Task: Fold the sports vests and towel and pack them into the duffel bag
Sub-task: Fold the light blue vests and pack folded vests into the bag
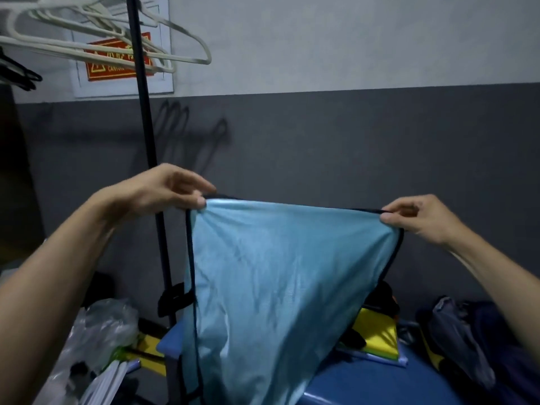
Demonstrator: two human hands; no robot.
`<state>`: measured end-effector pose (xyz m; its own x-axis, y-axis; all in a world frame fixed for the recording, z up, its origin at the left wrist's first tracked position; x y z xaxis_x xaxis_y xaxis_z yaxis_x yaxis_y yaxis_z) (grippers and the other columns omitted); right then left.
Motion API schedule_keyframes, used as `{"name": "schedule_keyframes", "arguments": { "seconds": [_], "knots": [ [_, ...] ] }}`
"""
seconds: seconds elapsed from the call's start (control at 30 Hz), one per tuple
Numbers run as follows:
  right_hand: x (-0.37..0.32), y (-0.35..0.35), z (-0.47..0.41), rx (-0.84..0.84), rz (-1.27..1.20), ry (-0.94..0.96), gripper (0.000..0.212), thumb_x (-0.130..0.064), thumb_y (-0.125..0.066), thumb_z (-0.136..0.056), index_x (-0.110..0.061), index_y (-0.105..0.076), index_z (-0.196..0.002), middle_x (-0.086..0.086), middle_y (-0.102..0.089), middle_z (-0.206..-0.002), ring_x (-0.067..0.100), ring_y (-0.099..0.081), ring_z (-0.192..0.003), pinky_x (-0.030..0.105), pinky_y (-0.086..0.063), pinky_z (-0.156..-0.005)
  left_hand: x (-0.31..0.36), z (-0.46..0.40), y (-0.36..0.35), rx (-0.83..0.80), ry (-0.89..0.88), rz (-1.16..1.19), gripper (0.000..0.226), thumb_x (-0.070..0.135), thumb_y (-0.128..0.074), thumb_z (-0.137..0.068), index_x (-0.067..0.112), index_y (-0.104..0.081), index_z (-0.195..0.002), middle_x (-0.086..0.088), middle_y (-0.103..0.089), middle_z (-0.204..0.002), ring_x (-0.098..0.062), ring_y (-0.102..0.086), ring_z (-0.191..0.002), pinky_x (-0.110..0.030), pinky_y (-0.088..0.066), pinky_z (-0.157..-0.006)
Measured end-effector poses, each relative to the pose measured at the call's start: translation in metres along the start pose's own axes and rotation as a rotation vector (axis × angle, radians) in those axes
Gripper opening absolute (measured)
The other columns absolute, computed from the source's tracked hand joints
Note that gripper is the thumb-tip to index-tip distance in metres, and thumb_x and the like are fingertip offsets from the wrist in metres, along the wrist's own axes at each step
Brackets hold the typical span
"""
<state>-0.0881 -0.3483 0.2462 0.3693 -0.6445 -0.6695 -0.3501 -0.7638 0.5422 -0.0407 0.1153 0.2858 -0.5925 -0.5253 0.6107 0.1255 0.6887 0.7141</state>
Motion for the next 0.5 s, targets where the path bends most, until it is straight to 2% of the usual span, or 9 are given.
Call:
{"name": "schedule_keyframes", "arguments": {
  "seconds": [0.07, 0.17, 0.27, 0.3, 0.37, 0.4, 0.5],
  "knots": [
    [-0.003, 0.002, -0.001, 0.003, 0.01, 0.017, 0.011, -0.021, -0.08, -0.085, -0.011, -0.077, -0.088, -0.009, -0.071, -0.07, -0.003, -0.061, -0.066, 0.017, -0.047, -0.068, 0.001, -0.001, -0.007, -0.103, 0.056, -0.167, 0.03, 0.027, -0.081, -0.084, 0.025, -0.076, -0.114, 0.004, -0.079, -0.101, -0.01, -0.073, -0.098, -0.019, -0.054, -0.085],
    [-0.016, 0.008, -0.003, 0.052, -0.062, 0.048, 0.017, -0.021, -0.074, -0.089, -0.004, -0.074, -0.089, -0.002, -0.069, -0.076, -0.003, -0.059, -0.064, 0.008, -0.045, -0.06, 0.006, 0.001, -0.018, -0.177, 0.049, -0.116, 0.009, 0.015, -0.073, -0.092, 0.015, -0.079, -0.1, -0.006, -0.078, -0.098, -0.014, -0.069, -0.09, -0.027, -0.055, -0.084],
    [-0.028, 0.017, -0.004, 0.109, -0.246, 0.025, 0.03, -0.038, -0.071, -0.087, -0.008, -0.071, -0.087, 0.001, -0.069, -0.082, 0.009, -0.061, -0.074, 0.013, -0.049, -0.061, 0.011, 0.005, -0.02, -0.131, 0.021, 0.323, 0.009, 0.014, -0.067, -0.092, 0.011, -0.075, -0.087, -0.004, -0.071, -0.087, -0.01, -0.065, -0.082, -0.019, -0.055, -0.074],
    [-0.03, 0.02, -0.005, 0.12, -0.324, 0.011, 0.04, -0.045, -0.072, -0.086, -0.005, -0.07, -0.089, 0.005, -0.069, -0.085, 0.016, -0.062, -0.077, 0.016, -0.052, -0.061, 0.015, 0.008, -0.019, -0.111, -0.009, 0.485, 0.01, 0.016, -0.067, -0.091, 0.008, -0.074, -0.09, -0.005, -0.07, -0.088, -0.01, -0.066, -0.08, -0.019, -0.056, -0.074],
    [-0.036, 0.025, -0.004, 0.12, -0.469, -0.027, 0.063, -0.052, -0.072, -0.085, 0.008, -0.066, -0.102, 0.017, -0.069, -0.095, 0.026, -0.063, -0.082, 0.023, -0.056, -0.064, 0.022, 0.01, -0.013, -0.059, -0.08, 0.66, 0.029, 0.021, -0.066, -0.094, -0.005, -0.069, -0.105, -0.012, -0.072, -0.097, -0.016, -0.071, -0.084, -0.025, -0.059, -0.078],
    [-0.039, 0.026, -0.002, 0.101, -0.508, -0.052, 0.064, -0.052, -0.069, -0.088, 0.009, -0.065, -0.108, 0.019, -0.071, -0.099, 0.028, -0.067, -0.084, 0.026, -0.059, -0.066, 0.026, 0.011, -0.01, -0.026, -0.106, 0.692, 0.038, 0.026, -0.061, -0.095, -0.008, -0.067, -0.111, -0.014, -0.073, -0.101, -0.018, -0.073, -0.086, -0.026, -0.06, -0.079],
    [-0.043, 0.022, 0.004, -0.03, -0.573, -0.112, 0.049, -0.046, -0.055, -0.092, -0.002, -0.07, -0.109, 0.011, -0.078, -0.1, 0.02, -0.076, -0.083, 0.028, -0.062, -0.067, 0.028, 0.009, 0.002, 0.102, -0.092, 0.743, 0.036, 0.025, -0.047, -0.101, 0.003, -0.074, -0.113, -0.012, -0.076, -0.105, -0.018, -0.075, -0.087, -0.028, -0.062, -0.077]
  ]
}}
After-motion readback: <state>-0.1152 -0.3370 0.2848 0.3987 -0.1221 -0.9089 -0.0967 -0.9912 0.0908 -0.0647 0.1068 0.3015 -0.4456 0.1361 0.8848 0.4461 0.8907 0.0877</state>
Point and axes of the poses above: each hand's wrist, its own z-axis away from the middle knuckle, its own y-axis out of the back of the hand, x = y × z, the point moved 7 cm from there along -z, towards the middle knuckle
